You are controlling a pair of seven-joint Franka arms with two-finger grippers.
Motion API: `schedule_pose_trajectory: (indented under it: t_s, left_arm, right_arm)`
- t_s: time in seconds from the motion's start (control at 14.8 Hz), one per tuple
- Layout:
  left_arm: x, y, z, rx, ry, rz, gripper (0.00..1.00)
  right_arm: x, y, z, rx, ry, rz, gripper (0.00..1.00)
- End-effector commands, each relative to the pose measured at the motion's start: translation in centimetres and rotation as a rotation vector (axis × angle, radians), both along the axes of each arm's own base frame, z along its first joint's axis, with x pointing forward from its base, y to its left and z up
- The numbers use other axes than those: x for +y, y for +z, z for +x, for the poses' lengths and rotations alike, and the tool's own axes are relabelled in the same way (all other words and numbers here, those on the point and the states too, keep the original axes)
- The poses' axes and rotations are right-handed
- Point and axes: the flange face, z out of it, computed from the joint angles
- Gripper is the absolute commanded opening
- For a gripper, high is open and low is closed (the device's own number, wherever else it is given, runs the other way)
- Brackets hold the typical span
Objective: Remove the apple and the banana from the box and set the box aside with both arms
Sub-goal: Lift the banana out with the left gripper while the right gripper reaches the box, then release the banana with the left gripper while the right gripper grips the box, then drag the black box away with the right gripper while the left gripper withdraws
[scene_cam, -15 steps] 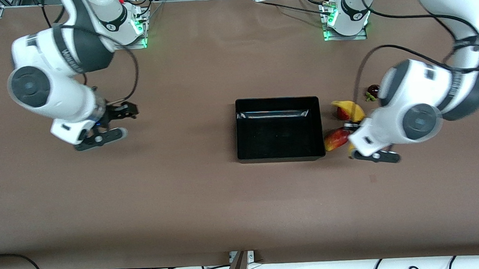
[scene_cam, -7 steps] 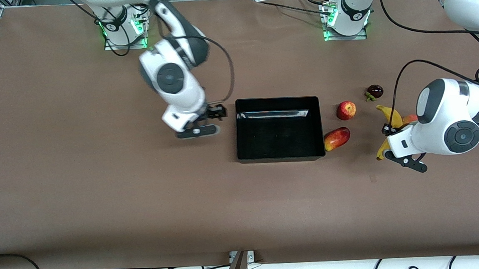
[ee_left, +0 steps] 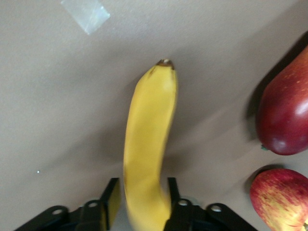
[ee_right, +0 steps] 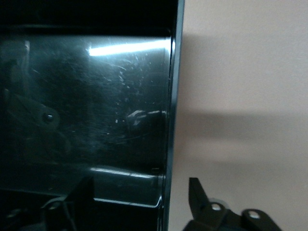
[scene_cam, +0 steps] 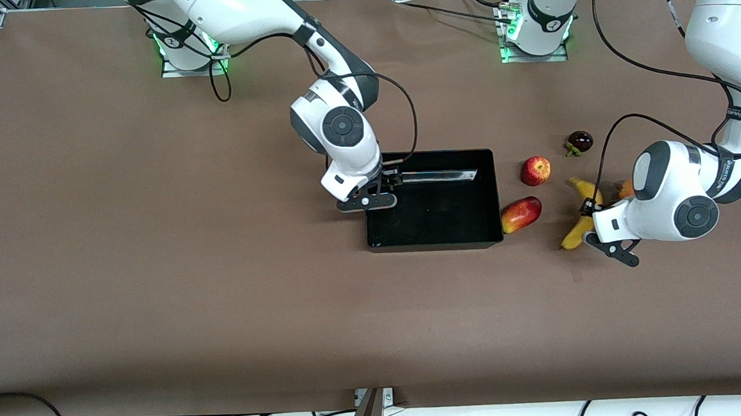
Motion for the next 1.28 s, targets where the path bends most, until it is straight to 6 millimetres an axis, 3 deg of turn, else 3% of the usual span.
schedule_pose_trajectory:
  t_s: [0.0,0.07,0.13,0.2,0.47,0.54,0.61,0.81,0.88,1.01,1.08,1.21]
  left_arm:
    - [-0.6,2.9,0.0,0.003,-0.042,0.030,1.00]
    - [-0.8,4.5,0.3,-0.014,-0.043,0.041,1.00]
    - [-1.6,6.8,0.6,-0.035,-0.047,0.046,1.00]
    - [-3.0,9.8,0.9,-0.053,-0.059,0.048,1.00]
    - [-5.1,21.2,1.8,-0.027,-0.056,0.052,1.00]
    - [-4.7,23.3,1.6,-0.012,-0.048,0.057,1.00]
    - [-4.7,25.0,1.3,0.008,-0.042,0.065,1.00]
    - [-5.4,29.7,-0.4,0.014,0.016,0.110,1.00]
    - [-6.6,32.0,-1.6,-0.021,0.047,0.129,1.00]
    - [-7.5,34.8,-3.2,-0.065,0.186,0.164,1.00]
    - [-7.9,35.7,-3.9,-0.094,0.254,0.183,1.00]
    - [-6.6,37.4,-5.1,-0.104,0.343,0.143,1.00]
  right_arm:
    - [0.5,-1.1,0.2,-0.041,0.028,-0.041,0.64]
    - [0.4,-1.3,0.2,-0.041,0.033,-0.045,0.39]
    - [0.2,-1.2,0.4,-0.041,0.042,-0.044,0.05]
    - [-0.3,-1.1,0.8,-0.033,0.034,-0.043,0.00]
    - [-3.1,0.8,3.0,-0.004,-0.007,-0.067,0.00]
    - [-4.3,1.6,3.9,0.003,-0.012,-0.075,0.00]
    - [-5.6,4.0,4.8,0.000,0.006,-0.070,0.00]
    - [-13.4,10.3,8.3,0.065,0.077,-0.065,0.00]
    - [-16.7,12.1,9.2,0.100,0.118,-0.069,0.00]
    - [-25.1,15.3,11.1,0.164,0.196,-0.071,0.00]
    - [-29.0,16.2,11.7,0.184,0.211,-0.068,0.00]
    - [-35.9,16.6,11.8,0.194,0.210,-0.067,0.00]
